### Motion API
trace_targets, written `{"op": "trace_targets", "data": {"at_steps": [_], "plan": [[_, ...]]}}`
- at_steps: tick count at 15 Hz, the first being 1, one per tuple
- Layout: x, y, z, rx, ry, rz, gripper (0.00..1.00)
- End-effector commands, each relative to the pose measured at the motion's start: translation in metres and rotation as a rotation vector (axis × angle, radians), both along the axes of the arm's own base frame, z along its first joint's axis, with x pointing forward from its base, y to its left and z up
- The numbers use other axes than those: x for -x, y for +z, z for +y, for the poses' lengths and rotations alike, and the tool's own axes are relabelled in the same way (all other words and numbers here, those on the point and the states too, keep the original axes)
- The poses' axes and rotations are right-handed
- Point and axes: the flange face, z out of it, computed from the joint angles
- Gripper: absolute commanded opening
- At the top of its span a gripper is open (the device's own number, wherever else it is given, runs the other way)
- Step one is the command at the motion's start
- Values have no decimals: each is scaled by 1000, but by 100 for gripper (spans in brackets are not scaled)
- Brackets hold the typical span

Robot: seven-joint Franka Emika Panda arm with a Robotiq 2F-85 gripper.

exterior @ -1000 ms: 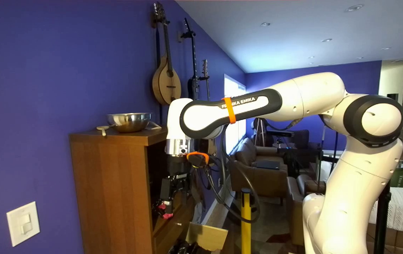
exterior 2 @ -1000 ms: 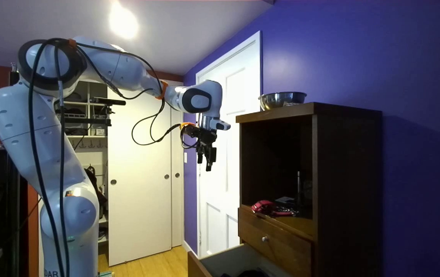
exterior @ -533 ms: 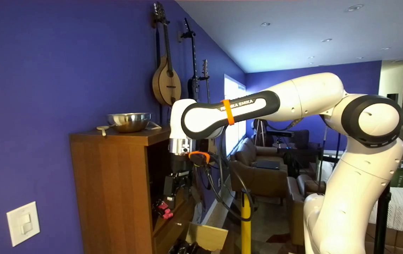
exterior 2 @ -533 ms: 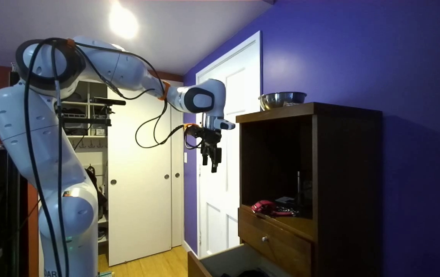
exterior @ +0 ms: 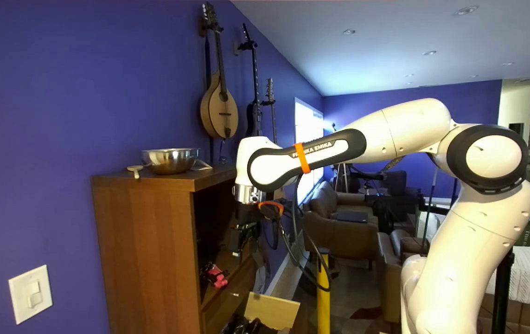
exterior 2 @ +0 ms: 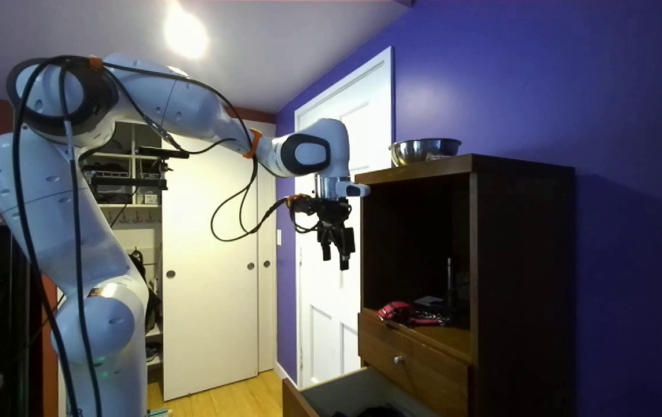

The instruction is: Pick up the pink strap with chains and put it in the open drawer

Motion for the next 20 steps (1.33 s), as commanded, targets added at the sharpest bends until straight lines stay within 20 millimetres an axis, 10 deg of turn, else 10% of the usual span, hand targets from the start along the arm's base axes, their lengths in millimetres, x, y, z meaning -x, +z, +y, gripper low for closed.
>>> {"op": "trace_targets", "data": {"at_steps": [1, 6, 20], "plan": [[7, -20, -21, 10, -9, -91, 100], [3, -60, -51, 41, -85, -242, 100], [-14, -65, -38, 9, -56, -219, 100]]}}
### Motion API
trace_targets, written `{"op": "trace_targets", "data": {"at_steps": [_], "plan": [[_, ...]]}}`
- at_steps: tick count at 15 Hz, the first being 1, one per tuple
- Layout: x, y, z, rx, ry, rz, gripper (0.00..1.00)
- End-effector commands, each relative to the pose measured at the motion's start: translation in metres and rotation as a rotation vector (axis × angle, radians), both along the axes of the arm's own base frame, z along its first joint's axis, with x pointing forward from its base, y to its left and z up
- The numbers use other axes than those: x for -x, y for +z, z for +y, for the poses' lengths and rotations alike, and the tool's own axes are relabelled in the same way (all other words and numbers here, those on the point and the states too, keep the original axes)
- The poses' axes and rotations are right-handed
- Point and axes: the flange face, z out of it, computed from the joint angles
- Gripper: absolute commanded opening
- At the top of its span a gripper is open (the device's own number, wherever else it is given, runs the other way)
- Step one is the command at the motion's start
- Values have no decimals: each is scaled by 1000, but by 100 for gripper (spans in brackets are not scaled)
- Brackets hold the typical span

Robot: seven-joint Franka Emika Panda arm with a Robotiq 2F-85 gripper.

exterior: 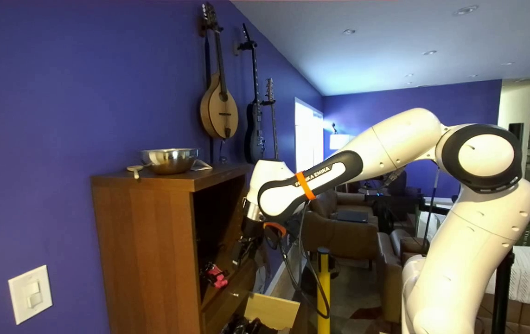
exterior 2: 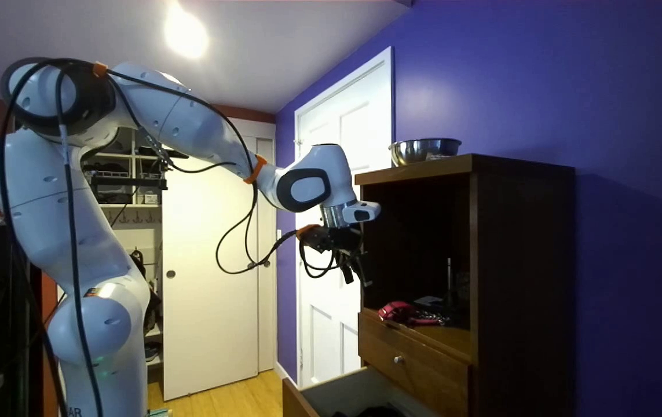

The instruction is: Pick up the pink strap with chains and put it in the open drawer

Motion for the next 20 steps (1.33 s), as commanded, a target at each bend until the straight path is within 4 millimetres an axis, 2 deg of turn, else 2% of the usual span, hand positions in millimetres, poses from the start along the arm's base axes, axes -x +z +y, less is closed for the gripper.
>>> {"op": "trace_targets", "data": {"at_steps": [1, 11, 15, 20], "plan": [[-14, -12, 2, -7, 20, -22, 100], [-53, -59, -7, 24, 17, -180, 100], [-65, -74, -11, 33, 23, -243, 100], [-74, -88, -5, 19, 68, -258, 100]]}}
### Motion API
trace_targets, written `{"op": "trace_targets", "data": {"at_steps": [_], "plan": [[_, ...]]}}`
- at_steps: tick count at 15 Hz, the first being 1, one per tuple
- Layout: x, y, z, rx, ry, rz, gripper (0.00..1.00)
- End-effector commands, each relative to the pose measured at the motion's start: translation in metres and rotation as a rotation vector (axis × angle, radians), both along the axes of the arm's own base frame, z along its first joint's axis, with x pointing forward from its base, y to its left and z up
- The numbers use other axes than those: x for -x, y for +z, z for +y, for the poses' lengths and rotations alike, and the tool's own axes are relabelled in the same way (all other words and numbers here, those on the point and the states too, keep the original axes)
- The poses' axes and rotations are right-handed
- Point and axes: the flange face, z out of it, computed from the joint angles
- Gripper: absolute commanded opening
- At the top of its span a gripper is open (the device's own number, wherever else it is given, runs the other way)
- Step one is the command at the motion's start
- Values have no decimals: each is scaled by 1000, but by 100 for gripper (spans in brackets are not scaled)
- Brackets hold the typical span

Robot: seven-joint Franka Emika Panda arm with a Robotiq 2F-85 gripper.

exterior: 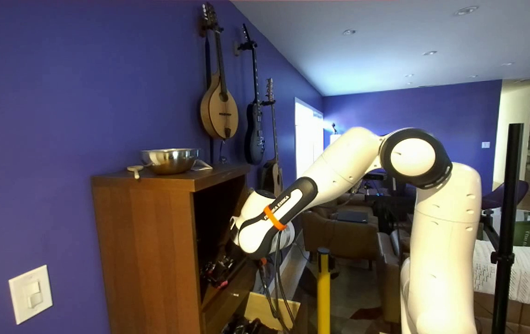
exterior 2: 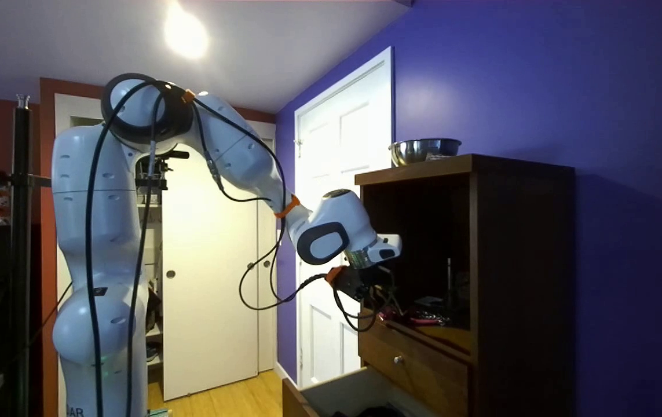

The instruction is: Pick up the pink strap with chains and put it in the open drawer

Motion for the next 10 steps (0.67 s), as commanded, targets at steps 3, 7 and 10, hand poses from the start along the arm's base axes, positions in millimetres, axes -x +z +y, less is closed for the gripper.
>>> {"op": "trace_targets", "data": {"at_steps": [3, 7, 10], "plan": [[-18, -5, 1, 14, 40, -52, 100], [-25, -10, -6, 57, 58, -73, 100], [-28, -15, -4, 65, 79, -75, 100]]}}
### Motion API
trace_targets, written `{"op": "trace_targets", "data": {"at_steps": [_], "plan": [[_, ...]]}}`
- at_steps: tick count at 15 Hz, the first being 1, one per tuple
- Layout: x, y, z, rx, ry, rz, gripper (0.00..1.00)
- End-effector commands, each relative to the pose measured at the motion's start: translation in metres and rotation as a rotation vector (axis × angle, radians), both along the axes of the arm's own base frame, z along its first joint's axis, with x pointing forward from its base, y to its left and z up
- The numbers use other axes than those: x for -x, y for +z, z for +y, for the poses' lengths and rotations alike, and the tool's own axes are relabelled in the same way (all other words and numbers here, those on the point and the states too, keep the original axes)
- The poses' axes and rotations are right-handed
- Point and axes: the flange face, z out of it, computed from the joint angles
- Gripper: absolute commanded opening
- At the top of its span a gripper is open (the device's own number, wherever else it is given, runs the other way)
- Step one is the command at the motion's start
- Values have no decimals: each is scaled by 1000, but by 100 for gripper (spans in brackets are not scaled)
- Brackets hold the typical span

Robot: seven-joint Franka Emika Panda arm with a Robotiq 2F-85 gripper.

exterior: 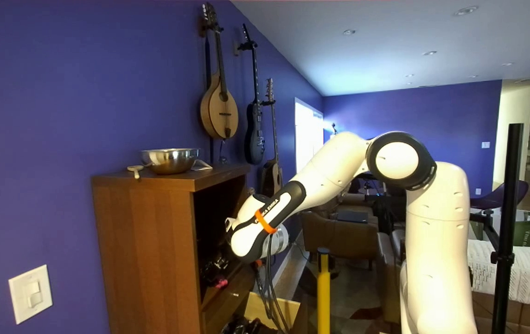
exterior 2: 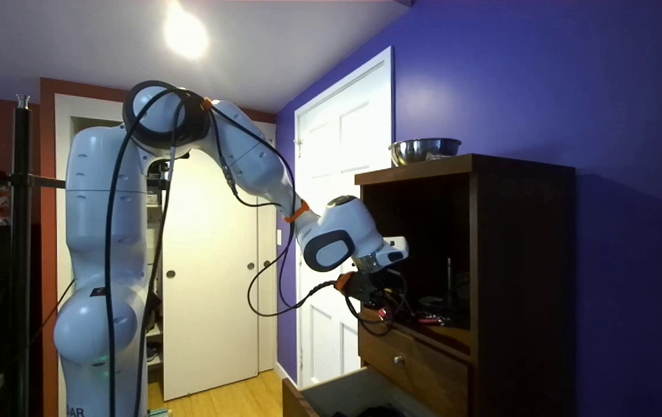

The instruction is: Pick up the pink strap with chains and put it in the open drawer

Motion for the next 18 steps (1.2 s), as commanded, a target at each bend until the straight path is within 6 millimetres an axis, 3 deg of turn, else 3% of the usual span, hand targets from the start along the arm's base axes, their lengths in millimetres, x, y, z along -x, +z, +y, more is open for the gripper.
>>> {"op": "trace_targets", "data": {"at_steps": [1, 2, 3, 5, 14, 18], "plan": [[-9, -5, 0, 13, 29, -14, 100], [-10, -7, 1, 12, 35, -8, 100], [-10, -8, 0, 12, 39, -6, 75], [-12, -5, -1, 13, 44, -12, 68], [-7, 0, -13, 9, 13, 24, 5], [0, 7, -21, 1, -54, 105, 6]]}}
